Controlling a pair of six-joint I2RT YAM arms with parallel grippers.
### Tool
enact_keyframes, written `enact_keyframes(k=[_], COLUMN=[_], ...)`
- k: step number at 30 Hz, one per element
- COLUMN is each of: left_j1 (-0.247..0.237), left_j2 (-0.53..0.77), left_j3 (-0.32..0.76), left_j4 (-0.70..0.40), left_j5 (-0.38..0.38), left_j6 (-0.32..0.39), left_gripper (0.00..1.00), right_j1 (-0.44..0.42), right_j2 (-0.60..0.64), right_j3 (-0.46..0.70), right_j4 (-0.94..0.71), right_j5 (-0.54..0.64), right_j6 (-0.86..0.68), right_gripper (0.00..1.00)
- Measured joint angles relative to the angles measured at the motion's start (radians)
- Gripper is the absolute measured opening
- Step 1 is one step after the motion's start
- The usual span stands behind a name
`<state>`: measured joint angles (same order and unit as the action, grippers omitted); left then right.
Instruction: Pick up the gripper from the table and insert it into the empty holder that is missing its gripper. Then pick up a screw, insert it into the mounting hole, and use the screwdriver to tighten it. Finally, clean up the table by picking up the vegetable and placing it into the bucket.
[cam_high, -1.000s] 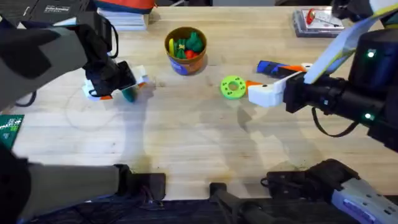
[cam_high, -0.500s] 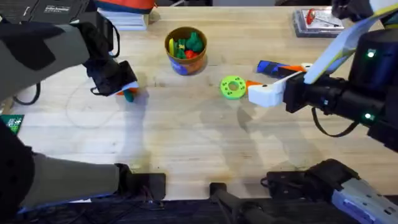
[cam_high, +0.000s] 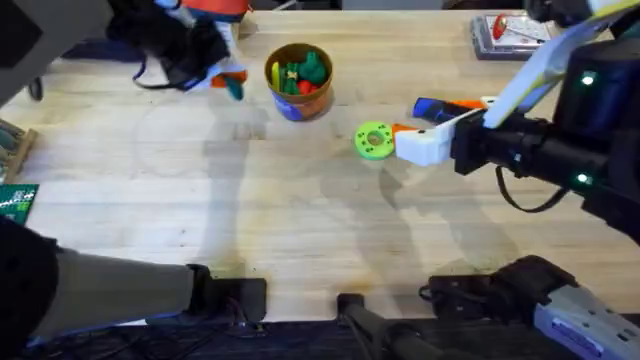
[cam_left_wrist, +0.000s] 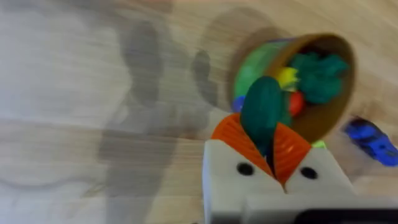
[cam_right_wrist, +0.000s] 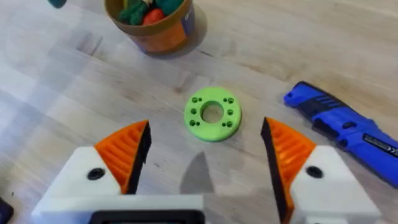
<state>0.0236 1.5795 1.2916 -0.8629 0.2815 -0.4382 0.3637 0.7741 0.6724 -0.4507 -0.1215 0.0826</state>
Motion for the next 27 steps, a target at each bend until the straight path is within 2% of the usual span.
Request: enact_keyframes(k=[4, 5, 8, 11, 13, 16, 17, 20, 23, 27], left_j1=[-0.090, -0.164, -0.227, -0.265, -0.277, -0.280, -0.280, -0.279, -0.279, -0.279], left_j2=[0.000, 0.000, 0.000, 0.000, 0.000, 0.001, 0.004, 0.026, 0.052, 0.064], left_j3=[0.022, 0.022, 0.022, 0.022, 0.022, 0.022, 0.023, 0.024, 0.024, 0.024], left_j4=[0.043, 0.096, 0.164, 0.204, 0.217, 0.221, 0.220, 0.219, 0.219, 0.224], left_j5=[0.042, 0.057, 0.059, 0.034, 0.007, -0.019, -0.023, -0.039, -0.043, -0.044], left_j6=[-0.005, -0.020, -0.030, -0.034, -0.038, -0.041, -0.043, -0.063, -0.083, -0.096], left_gripper=[0.022, 0.021, 0.021, 0.027, 0.148, 0.232, 0.312, 0.715, 0.952, 0.987], right_j1=[0.000, 0.000, 0.000, 0.000, 0.000, 0.000, 0.000, 0.000, 0.000, 0.000], right_j2=[0.025, 0.029, 0.029, 0.029, 0.029, 0.029, 0.029, 0.029, 0.029, 0.029], right_j3=[0.000, 0.000, 0.000, 0.000, 0.000, 0.000, 0.000, 0.000, 0.000, 0.000], right_j4=[0.001, 0.001, 0.001, 0.002, 0.002, 0.002, 0.002, 0.002, 0.002, 0.002], right_j5=[0.000, 0.000, 0.000, 0.000, 0.000, 0.000, 0.000, 0.000, 0.000, 0.000], right_j6=[0.000, 0.000, 0.000, 0.000, 0.000, 0.000, 0.000, 0.000, 0.000, 0.000], right_gripper=[0.994, 0.994, 0.994, 0.994, 0.994, 0.994, 0.994, 0.994, 0.993, 0.994])
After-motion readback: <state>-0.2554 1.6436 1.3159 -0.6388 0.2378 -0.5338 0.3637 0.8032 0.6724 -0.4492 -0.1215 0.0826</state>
